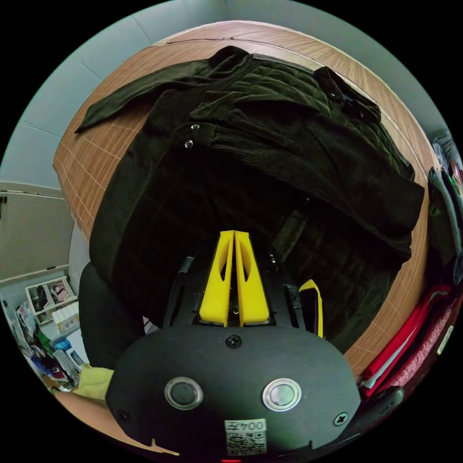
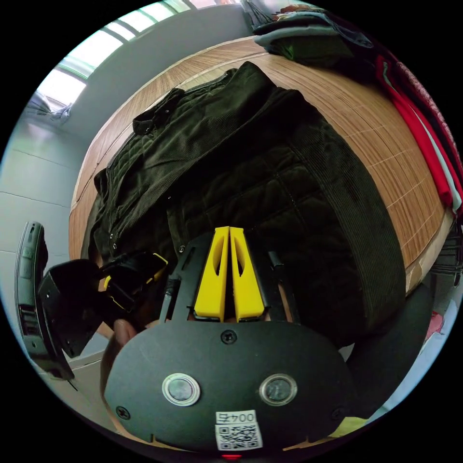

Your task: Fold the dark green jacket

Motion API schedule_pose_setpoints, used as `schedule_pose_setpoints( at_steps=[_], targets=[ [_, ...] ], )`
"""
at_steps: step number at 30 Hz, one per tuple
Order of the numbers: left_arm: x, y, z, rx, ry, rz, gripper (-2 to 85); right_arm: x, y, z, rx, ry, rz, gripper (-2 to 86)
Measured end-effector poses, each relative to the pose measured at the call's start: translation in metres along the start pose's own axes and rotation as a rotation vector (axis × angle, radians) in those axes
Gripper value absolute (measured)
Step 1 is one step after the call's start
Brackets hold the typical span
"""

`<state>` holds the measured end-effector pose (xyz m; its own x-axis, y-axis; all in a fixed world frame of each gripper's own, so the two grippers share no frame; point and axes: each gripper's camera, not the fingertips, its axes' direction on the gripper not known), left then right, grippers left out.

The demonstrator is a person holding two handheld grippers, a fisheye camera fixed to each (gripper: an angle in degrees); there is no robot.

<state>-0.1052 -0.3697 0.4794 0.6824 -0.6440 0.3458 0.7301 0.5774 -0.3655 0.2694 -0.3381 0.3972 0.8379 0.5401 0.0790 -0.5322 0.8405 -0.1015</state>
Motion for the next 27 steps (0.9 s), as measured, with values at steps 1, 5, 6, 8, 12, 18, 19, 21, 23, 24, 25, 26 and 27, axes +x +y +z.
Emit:
schedule_pose_setpoints(
  at_steps=[1,5,6,8,12,18,19,21,23,24,25,26,27],
  targets=[
    [0.0,0.0,0.0,0.003,0.003,0.002,0.2,0.003,-0.001,-0.001,0.002,-0.006,-0.019,-0.9],
    [0.006,-0.004,-0.001,0.002,-0.041,0.154,0.3,0.042,-0.019,-0.021,-0.015,-0.076,-0.097,-0.8],
    [0.007,-0.005,-0.001,0.001,-0.043,0.183,0.4,0.058,-0.031,-0.033,0.003,-0.085,-0.117,-0.8],
    [0.005,-0.007,-0.001,0.0,-0.033,0.2,0.4,0.084,-0.055,-0.048,0.043,-0.063,-0.127,-0.7],
    [-0.003,-0.014,0.0,-0.011,0.028,0.243,0.4,0.177,-0.116,-0.062,0.055,-0.474,0.1,0.1],
    [-0.011,-0.021,0.002,0.002,0.093,0.359,0.2,0.222,-0.159,-0.051,0.028,-0.51,0.288,4.9],
    [-0.011,-0.021,0.002,0.004,0.092,0.363,0.2,0.227,-0.161,-0.047,0.02,-0.538,0.318,5.9],
    [-0.011,-0.023,0.002,0.008,0.087,0.383,0.1,0.24,-0.167,-0.035,0.016,-0.625,0.404,9.0],
    [-0.012,-0.025,0.002,0.006,0.092,0.387,0.1,0.244,-0.173,-0.03,0.02,-0.618,0.439,9.5],
    [-0.013,-0.028,0.003,0.001,0.1,0.388,0.1,0.247,-0.177,-0.028,0.029,-0.624,0.461,8.8],
    [-0.013,-0.029,0.003,-0.002,0.105,0.39,0.1,0.249,-0.178,-0.027,0.037,-0.633,0.468,8.1],
    [-0.015,-0.032,0.003,-0.01,0.119,0.394,0.1,0.253,-0.178,-0.031,0.071,-0.644,0.471,6.0],
    [-0.017,-0.035,0.004,-0.018,0.135,0.4,0.1,0.253,-0.178,-0.037,0.082,-0.614,0.453,3.3]
  ],
)
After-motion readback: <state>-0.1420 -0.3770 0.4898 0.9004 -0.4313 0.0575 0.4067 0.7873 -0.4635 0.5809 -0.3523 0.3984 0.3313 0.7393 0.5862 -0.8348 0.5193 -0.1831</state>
